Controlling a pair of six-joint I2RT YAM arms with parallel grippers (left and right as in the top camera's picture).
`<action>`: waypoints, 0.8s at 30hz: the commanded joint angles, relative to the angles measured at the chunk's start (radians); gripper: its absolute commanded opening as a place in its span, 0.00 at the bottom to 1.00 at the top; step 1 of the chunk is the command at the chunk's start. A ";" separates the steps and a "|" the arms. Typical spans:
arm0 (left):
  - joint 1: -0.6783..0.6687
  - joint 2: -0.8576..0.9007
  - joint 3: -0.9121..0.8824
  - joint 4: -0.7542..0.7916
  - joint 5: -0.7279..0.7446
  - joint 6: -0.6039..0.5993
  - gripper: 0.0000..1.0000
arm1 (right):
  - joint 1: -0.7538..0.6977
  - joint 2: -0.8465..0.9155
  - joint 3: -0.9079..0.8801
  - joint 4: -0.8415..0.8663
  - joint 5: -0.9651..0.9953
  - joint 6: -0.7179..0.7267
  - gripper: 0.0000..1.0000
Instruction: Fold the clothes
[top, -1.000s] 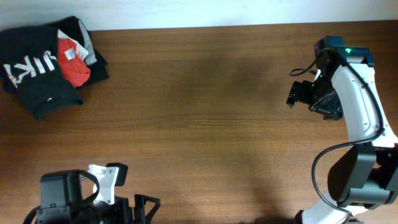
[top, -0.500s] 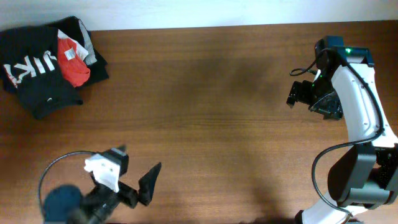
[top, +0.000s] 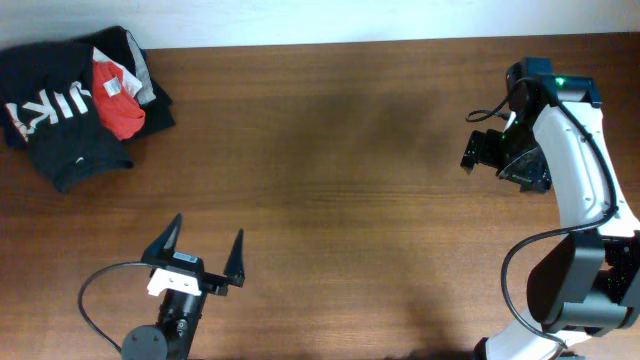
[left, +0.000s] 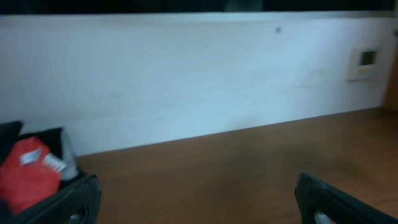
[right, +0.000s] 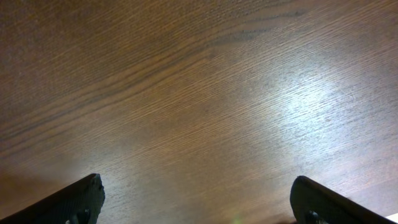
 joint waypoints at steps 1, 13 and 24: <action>0.018 -0.011 -0.075 0.032 -0.088 0.008 0.99 | -0.003 -0.014 0.011 0.000 0.002 0.009 0.99; 0.036 -0.011 -0.078 -0.125 -0.082 0.031 0.99 | -0.003 -0.014 0.011 0.000 0.002 0.008 0.99; 0.036 -0.011 -0.078 -0.125 -0.082 0.031 0.99 | 0.000 -0.050 0.011 0.000 0.005 0.008 0.99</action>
